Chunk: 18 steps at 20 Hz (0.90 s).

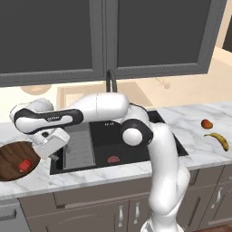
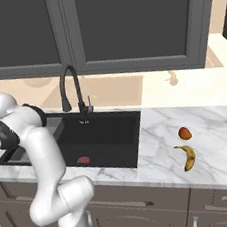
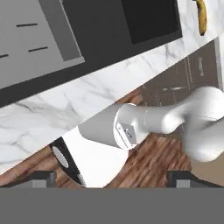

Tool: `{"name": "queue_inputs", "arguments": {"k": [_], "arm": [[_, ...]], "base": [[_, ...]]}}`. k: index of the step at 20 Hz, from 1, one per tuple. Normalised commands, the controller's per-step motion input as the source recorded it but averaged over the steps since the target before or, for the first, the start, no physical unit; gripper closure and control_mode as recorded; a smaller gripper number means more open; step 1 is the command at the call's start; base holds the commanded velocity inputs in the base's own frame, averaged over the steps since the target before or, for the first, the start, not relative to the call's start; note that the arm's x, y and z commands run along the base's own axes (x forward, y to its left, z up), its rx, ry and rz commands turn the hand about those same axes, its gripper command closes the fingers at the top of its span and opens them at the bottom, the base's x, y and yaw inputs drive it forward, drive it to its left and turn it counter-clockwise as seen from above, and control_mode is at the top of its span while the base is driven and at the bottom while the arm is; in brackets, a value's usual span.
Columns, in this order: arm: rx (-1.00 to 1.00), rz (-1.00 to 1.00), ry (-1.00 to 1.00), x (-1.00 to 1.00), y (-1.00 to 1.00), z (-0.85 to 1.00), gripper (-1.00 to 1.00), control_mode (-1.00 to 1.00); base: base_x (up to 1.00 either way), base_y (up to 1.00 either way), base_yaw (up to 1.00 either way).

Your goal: There is a mixed pile of frozen fruits and vegetables on the counter. Locate all the frozen vegetables and place the items in a bowl on the counter. Take all the frozen fruits and defrost them in a running sink.

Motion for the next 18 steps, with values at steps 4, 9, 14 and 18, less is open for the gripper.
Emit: {"name": "queue_inputs", "arguments": {"k": [4,9,14,18], "arm": [[0.19,0.00,-0.16,-0.31,-0.99,-0.02,-1.00,-1.00],[0.23,0.00,0.00,-0.05,-1.00,0.02,-1.00,-1.00],[0.25,0.00,0.00,0.00,-0.99,0.05,-1.00,-1.00],[0.22,0.00,0.05,0.08,-0.92,0.06,-1.00,-1.00]], "base": [[0.00,0.00,0.00],[0.00,0.00,0.00],[0.00,0.00,0.00],[0.00,0.00,0.00]]}}
